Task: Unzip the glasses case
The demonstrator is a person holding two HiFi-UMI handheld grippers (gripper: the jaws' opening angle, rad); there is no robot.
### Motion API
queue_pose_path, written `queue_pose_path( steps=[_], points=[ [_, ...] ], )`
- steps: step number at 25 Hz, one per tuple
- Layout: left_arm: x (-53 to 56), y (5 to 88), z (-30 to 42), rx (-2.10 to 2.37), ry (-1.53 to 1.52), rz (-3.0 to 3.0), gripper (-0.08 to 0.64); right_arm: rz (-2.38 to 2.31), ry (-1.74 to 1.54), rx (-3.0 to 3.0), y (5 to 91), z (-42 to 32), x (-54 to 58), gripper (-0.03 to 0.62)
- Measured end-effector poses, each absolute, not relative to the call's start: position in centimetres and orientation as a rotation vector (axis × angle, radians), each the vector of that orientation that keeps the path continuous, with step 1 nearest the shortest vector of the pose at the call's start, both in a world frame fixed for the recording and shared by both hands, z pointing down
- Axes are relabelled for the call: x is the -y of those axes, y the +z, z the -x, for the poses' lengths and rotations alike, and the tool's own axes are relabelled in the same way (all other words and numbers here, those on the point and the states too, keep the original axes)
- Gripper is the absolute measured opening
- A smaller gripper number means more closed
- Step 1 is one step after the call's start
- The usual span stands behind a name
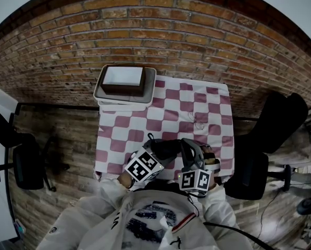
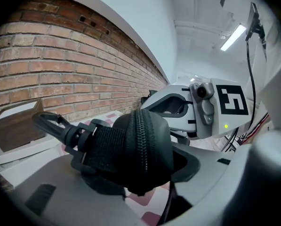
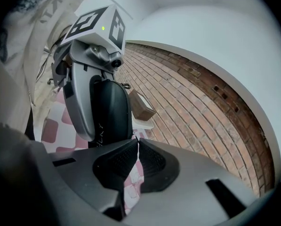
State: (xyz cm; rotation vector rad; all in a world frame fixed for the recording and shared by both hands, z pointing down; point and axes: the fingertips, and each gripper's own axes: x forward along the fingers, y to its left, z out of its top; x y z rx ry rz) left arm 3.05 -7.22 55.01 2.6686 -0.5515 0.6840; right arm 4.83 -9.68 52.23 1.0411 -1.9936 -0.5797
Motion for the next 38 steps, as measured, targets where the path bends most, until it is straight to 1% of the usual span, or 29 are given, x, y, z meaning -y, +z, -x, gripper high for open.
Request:
queue_pose_path(
  steps=[26, 38],
  points=[
    [8.2, 56.3, -2.8, 0.576, 0.875, -2.702, 0.242, -1.010, -0.645, 2.011, 51.3, -3.1, 9.6, 0.017],
    [8.6, 56.8, -3.2, 0.573, 0.889, -2.700, 0.242, -1.009, -0.649, 2.015, 51.2, -2.7, 9.7, 0.017]
  ],
)
